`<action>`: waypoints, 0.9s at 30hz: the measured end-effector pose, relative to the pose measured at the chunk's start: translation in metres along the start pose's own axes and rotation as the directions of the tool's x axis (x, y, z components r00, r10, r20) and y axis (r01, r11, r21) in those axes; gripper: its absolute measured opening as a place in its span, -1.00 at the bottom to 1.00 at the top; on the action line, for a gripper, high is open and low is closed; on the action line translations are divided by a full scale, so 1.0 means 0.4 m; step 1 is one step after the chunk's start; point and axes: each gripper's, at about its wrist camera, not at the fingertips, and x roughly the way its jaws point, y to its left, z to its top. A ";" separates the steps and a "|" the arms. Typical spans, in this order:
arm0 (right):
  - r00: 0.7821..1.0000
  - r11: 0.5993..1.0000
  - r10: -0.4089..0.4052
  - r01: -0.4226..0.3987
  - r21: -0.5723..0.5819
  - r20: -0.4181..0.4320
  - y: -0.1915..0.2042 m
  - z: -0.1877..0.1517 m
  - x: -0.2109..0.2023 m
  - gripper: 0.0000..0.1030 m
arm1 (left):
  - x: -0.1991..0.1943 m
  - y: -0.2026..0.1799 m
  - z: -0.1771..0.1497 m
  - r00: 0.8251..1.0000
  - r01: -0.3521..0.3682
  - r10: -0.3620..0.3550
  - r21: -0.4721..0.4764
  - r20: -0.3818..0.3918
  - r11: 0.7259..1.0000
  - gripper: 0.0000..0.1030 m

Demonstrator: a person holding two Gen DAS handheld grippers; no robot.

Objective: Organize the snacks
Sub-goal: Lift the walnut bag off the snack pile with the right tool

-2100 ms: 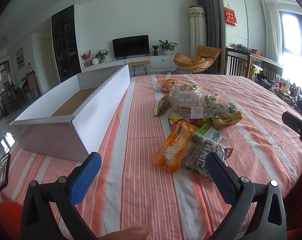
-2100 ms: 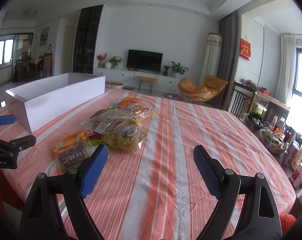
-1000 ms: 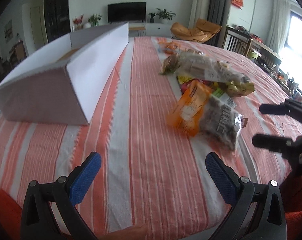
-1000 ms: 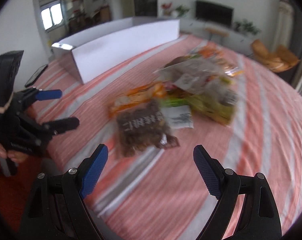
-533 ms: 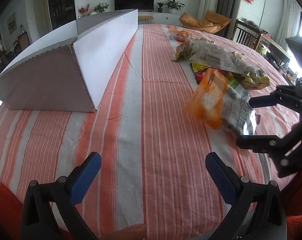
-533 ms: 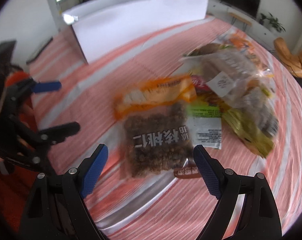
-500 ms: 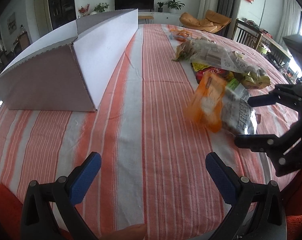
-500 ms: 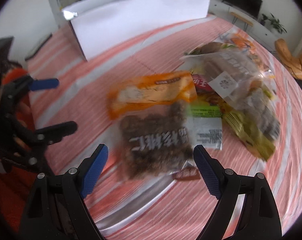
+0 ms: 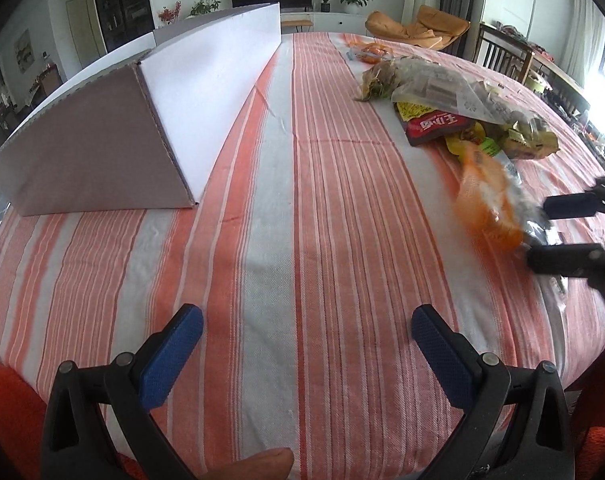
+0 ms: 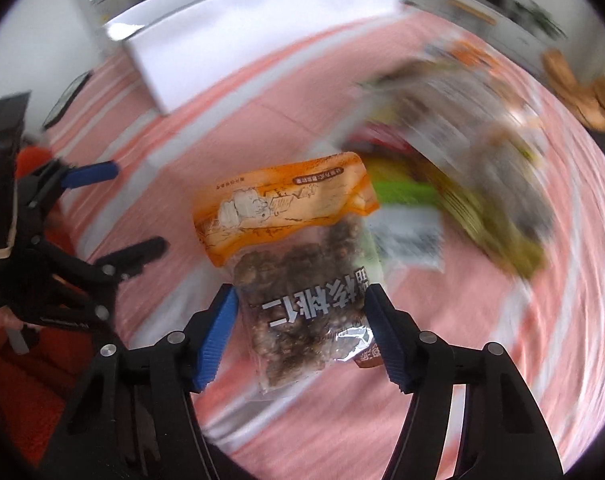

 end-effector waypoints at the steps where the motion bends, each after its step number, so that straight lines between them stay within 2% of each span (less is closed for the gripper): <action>1: 1.000 0.999 -0.006 0.006 0.047 0.010 -0.018 -0.013 -0.006 0.37 | 0.001 0.000 0.000 1.000 -0.001 0.001 -0.003 0.001 1.000 1.00; 4: 1.000 0.996 0.027 -0.028 0.084 0.016 -0.051 -0.026 -0.011 0.51 | 0.004 -0.003 0.003 1.000 -0.003 0.003 -0.004 0.003 1.000 1.00; 9: 0.998 0.999 0.037 -0.038 -0.031 -0.048 -0.054 0.015 0.016 0.62 | 0.004 0.001 0.001 1.000 -0.002 0.002 -0.004 0.004 1.000 1.00; 10: 0.996 0.996 0.025 -0.031 -0.082 -0.080 -0.045 0.030 0.032 0.69 | 0.003 0.001 0.000 1.000 -0.003 0.003 -0.004 0.004 1.000 1.00; 13: 0.994 0.986 -0.037 0.020 -0.166 -0.102 -0.022 0.055 0.057 0.73 | 0.002 0.002 -0.001 1.000 -0.003 0.003 -0.003 0.005 1.000 1.00; 16: 0.991 0.978 -0.088 0.067 -0.197 -0.101 -0.008 0.068 0.078 0.79 | 0.002 0.002 0.000 1.000 -0.002 0.002 -0.001 0.006 1.000 1.00; 20: 0.990 0.987 -0.080 0.062 -0.150 -0.114 -0.030 0.079 0.080 0.79 | 0.002 0.003 0.000 1.000 -0.002 0.002 -0.001 0.005 1.000 1.00; 25: 0.989 0.997 0.021 -0.032 -0.075 -0.148 -0.087 0.094 0.062 0.76 | 0.004 0.002 0.004 1.000 -0.001 0.001 0.000 0.009 1.000 1.00; 27: 0.985 0.997 0.033 -0.045 -0.068 -0.169 -0.104 0.103 0.065 0.76 | 0.005 -0.001 0.004 1.000 -0.001 0.001 0.001 0.011 1.000 1.00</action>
